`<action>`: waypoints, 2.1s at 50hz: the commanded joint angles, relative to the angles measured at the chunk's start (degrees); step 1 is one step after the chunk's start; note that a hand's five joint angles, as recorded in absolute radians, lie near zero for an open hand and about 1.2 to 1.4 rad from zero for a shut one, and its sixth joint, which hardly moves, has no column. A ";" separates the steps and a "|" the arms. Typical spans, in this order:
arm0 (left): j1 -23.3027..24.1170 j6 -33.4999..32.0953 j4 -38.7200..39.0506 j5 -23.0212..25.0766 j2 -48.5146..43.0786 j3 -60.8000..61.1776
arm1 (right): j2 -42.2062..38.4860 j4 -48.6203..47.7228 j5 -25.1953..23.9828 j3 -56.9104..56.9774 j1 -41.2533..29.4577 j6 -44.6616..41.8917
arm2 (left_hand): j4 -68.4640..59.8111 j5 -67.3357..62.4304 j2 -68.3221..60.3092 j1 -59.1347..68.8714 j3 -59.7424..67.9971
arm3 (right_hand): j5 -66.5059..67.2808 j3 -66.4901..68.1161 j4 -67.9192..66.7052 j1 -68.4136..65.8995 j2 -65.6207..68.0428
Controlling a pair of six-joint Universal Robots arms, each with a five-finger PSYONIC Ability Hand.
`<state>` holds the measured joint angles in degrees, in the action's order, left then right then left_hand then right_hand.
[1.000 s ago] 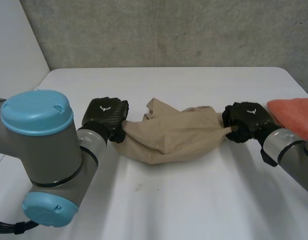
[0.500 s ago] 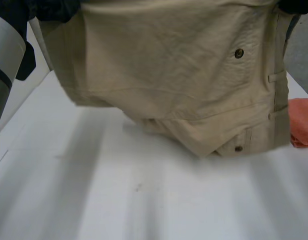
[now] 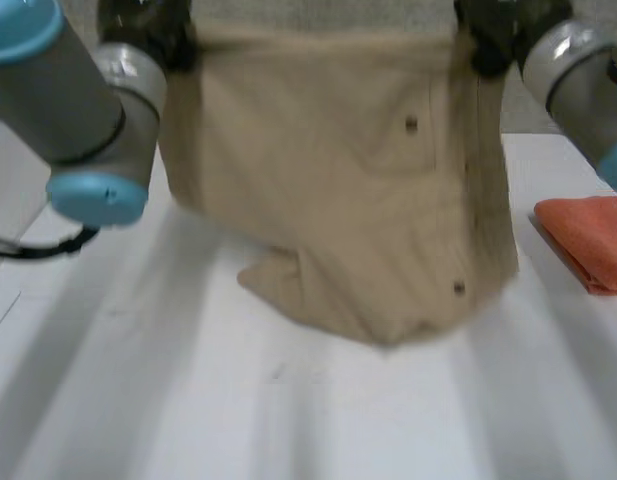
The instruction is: Fold the laundry.
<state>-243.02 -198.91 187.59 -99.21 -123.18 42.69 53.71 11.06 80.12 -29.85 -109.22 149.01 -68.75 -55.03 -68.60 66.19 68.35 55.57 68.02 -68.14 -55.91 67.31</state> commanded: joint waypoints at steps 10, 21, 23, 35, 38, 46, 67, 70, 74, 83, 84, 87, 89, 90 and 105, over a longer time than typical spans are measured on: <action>0.09 0.54 15.79 -0.11 10.24 7.92 | 6.24 -21.79 1.09 -6.27 -1.17 4.09 | -11.25 -14.97 -11.40 13.81 11.65 | 14.43 11.98 -11.86 -24.09 12.69; 0.09 0.71 15.09 -0.28 9.89 30.24 | 3.60 -10.62 0.13 -21.38 -1.17 3.22 | -11.25 -14.97 -11.40 13.81 11.65 | 14.43 11.98 -11.86 -24.09 12.69; 0.44 0.37 14.74 -0.46 9.02 34.71 | 2.38 -9.40 0.13 -25.15 -1.25 2.17 | -11.25 -14.97 -11.40 13.81 11.65 | 14.43 11.98 -11.86 -24.09 12.69; 3.78 0.45 -0.97 -1.69 6.02 44.22 | 1.22 0.80 0.57 -37.47 -3.19 -6.54 | -11.25 -14.97 -11.40 13.81 11.65 | 14.43 11.98 -11.86 -24.09 12.69; 3.96 0.54 -4.94 -1.78 6.20 45.55 | 3.50 4.39 -0.05 -40.71 -3.10 -6.98 | -11.25 -14.97 -11.40 13.81 11.65 | 14.43 11.98 -11.86 -24.09 12.69; 4.14 -0.08 -11.80 -1.87 10.58 51.78 | 9.13 8.98 -0.05 -49.68 -2.84 -11.62 | -11.25 -14.97 -11.40 13.81 11.65 | 14.43 11.98 -11.86 -24.09 12.69; 10.03 -13.52 -23.06 -1.69 24.04 65.95 | 22.76 21.82 -0.66 -70.17 -0.29 -26.84 | -5.44 -9.16 -5.59 8.01 5.84 | 14.43 11.98 -11.86 -24.09 12.69; 8.62 -13.61 -20.08 -1.69 23.17 63.23 | 22.58 19.10 -1.72 -71.14 0.06 -26.67 | 40.98 37.26 40.83 -38.41 -40.58 | 14.43 11.98 -11.86 -24.09 12.69; 6.87 -14.22 -14.99 -1.69 20.97 58.76 | 22.32 16.02 -3.03 -72.98 -0.02 -26.67 | 58.75 55.03 58.60 -56.19 -58.35 | 14.43 11.98 -11.86 -24.09 12.69; 2.03 -14.49 -1.27 1.55 14.20 47.58 | 22.32 12.15 -3.74 -75.09 0.06 -24.47 | 57.53 53.81 57.39 -54.97 -57.13 | 14.43 11.98 -11.86 -24.09 12.69; 1.77 -14.49 -0.39 3.04 12.98 46.53 | 22.32 12.06 -3.74 -75.18 0.06 -24.38 | 56.69 52.97 56.55 -54.13 -56.29 | 14.43 11.98 -11.86 -24.09 12.69; 0.54 -14.49 2.34 10.68 7.97 41.96 | 22.32 11.36 -3.83 -75.45 0.06 -24.03 | 52.50 48.78 52.35 -49.93 -52.10 | 14.43 11.98 -11.86 -24.09 12.69; -0.43 -14.14 2.61 15.42 3.59 37.32 | 22.32 10.57 -3.83 -75.71 0.06 -23.77 | 48.13 44.41 47.98 -45.57 -47.73 | 14.43 11.98 -11.86 -24.09 12.69; -0.43 -14.05 2.52 16.58 1.91 35.46 | 22.32 10.30 -3.83 -75.80 0.06 -23.77 | 47.11 43.39 46.96 -44.54 -46.71 | 14.43 11.98 -11.86 -24.09 12.69; -1.40 -13.96 -13.72 25.28 -23.67 1.72 | 22.32 6.70 -3.83 -77.73 0.06 -22.01 | 34.31 30.59 34.17 -31.75 -33.91 | 14.43 11.98 -11.86 -24.09 12.69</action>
<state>-244.02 -212.94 181.32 -77.16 -139.87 54.74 76.02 19.13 76.30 -106.69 -109.16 126.83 -28.88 -18.87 -28.52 28.79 28.66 56.60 68.50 -68.16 -56.30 67.31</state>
